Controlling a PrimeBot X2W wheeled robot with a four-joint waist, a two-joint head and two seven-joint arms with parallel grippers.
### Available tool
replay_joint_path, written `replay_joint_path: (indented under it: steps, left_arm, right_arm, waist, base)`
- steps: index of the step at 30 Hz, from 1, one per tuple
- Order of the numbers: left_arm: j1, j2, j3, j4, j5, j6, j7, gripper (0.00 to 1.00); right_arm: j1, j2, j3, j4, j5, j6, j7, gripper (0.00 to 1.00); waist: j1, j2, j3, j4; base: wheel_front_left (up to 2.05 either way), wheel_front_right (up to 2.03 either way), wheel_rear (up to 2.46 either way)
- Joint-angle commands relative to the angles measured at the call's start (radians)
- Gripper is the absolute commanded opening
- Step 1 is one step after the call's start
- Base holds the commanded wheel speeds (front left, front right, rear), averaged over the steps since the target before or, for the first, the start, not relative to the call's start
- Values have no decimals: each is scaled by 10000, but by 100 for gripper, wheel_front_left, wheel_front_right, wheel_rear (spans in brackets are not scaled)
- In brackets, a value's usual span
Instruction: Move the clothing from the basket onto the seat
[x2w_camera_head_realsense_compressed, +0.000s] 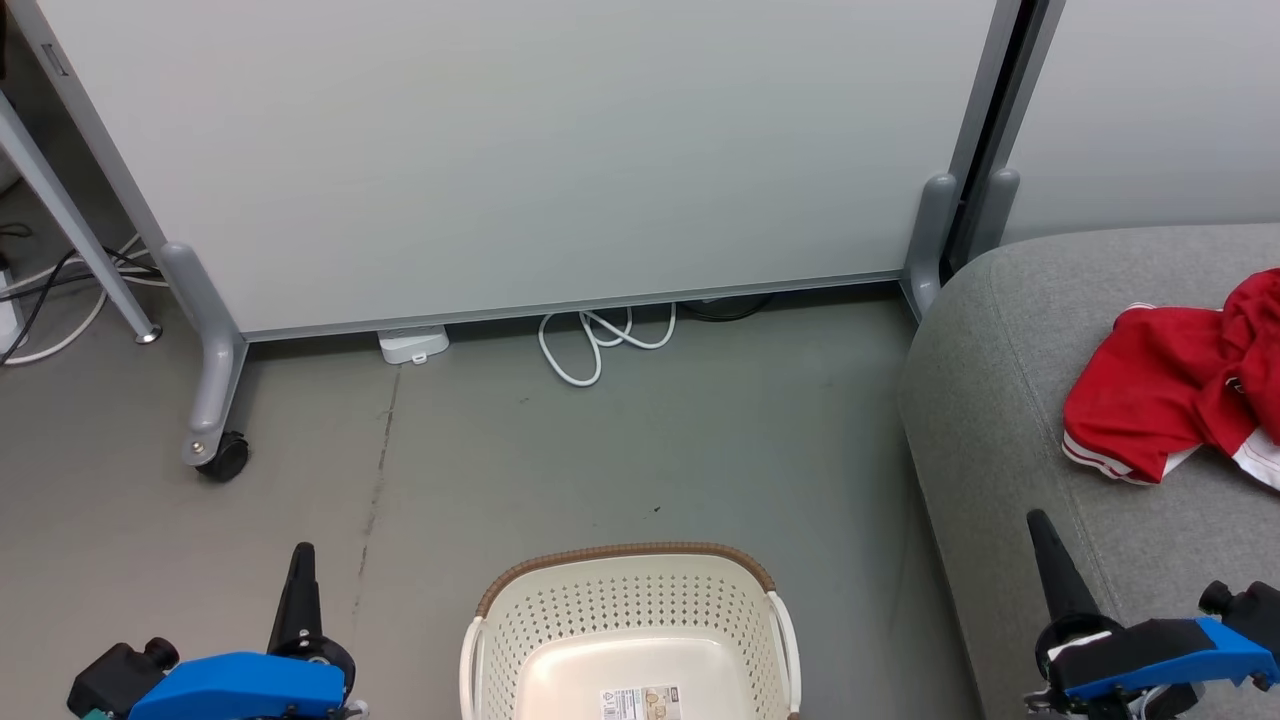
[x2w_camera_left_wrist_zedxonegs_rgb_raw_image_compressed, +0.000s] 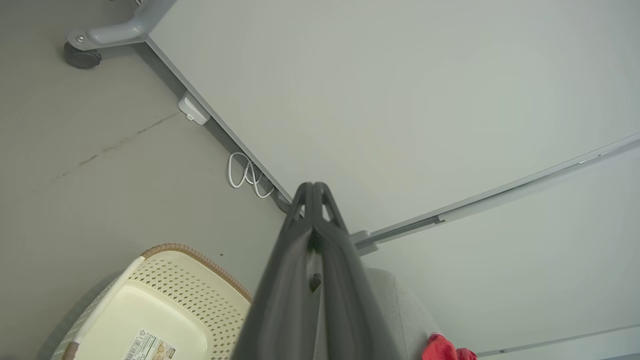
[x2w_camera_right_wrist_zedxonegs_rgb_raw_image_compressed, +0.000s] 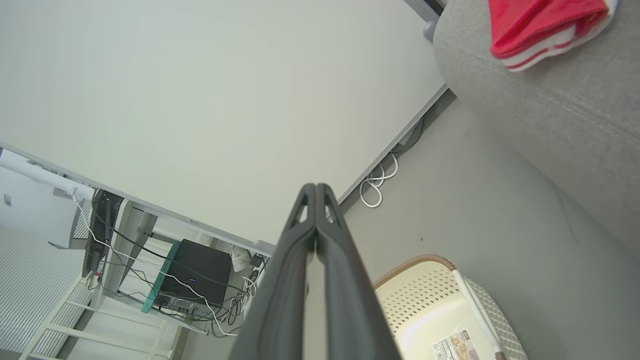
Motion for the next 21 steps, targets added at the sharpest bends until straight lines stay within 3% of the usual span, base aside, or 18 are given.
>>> replay_joint_path:
  steps: [1, 21]
  left_arm:
    - [-253, 24, 68, -149, -187, -47, 53, 0]
    - [-512, -17, 336, -382, -2072, -63, 575, 0]
  right_arm:
    - [-275, -56, -32, -144, 258, 4, 22, 0]
    - [-460, -67, -128, -160, 2380, 5, 288, 0]
  waist:
    - [0, 0, 2, -3]
    - [0, 0, 49, -84]
  base:
    - [0, 0, 0]
    - [0, 0, 0]
